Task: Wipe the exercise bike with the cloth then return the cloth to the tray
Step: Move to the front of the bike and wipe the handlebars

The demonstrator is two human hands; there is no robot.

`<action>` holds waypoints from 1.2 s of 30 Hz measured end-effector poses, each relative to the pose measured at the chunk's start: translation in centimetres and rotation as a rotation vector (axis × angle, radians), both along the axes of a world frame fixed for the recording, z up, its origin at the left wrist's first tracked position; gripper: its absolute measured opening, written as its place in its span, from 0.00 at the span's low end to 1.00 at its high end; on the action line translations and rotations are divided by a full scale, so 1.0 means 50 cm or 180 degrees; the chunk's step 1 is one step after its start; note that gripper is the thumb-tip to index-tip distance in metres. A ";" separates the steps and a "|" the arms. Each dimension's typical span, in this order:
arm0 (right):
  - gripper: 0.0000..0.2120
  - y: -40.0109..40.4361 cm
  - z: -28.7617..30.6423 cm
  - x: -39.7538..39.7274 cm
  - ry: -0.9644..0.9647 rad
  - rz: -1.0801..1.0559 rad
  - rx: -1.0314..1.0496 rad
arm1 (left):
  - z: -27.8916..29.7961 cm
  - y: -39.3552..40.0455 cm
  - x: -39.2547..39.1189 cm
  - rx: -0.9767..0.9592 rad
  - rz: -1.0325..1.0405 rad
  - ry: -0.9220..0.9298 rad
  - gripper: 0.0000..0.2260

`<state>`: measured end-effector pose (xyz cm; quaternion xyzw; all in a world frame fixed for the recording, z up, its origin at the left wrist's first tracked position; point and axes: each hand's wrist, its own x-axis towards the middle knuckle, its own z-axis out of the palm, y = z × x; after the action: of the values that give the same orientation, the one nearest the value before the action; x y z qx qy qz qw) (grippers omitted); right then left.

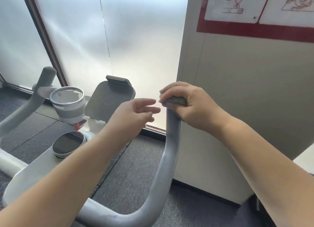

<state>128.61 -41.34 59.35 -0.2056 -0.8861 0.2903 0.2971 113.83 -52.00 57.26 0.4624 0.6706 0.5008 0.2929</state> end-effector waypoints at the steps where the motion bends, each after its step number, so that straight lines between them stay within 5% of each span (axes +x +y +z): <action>1: 0.07 0.003 0.011 -0.007 -0.0055 -0.0031 -0.0219 | 0.000 -0.001 -0.003 0.0009 0.0076 -0.0035 0.15; 5: 0.05 0.028 0.029 -0.015 -0.0035 -0.0108 -0.1145 | 0.001 -0.003 -0.012 0.0011 0.0231 -0.0185 0.15; 13: 0.08 -0.003 -0.063 0.001 0.1621 -0.0366 -0.2215 | -0.001 -0.011 -0.003 0.0028 0.0203 -0.0057 0.15; 22: 0.10 -0.043 -0.100 0.074 0.1253 -0.1043 -0.1018 | 0.000 -0.012 0.018 0.0144 0.0199 0.0189 0.15; 27: 0.11 -0.024 -0.062 0.047 0.0773 -0.1050 0.0286 | 0.007 -0.011 0.020 0.0190 0.0285 0.0278 0.15; 36: 0.15 -0.067 -0.128 0.033 0.1040 -0.0981 0.0378 | -0.010 -0.021 0.018 0.0155 0.0385 0.0164 0.14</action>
<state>130.26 -44.68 52.97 -0.2710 -0.7999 0.2182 0.4890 114.75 -53.07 56.79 0.4408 0.6922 0.5216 0.2334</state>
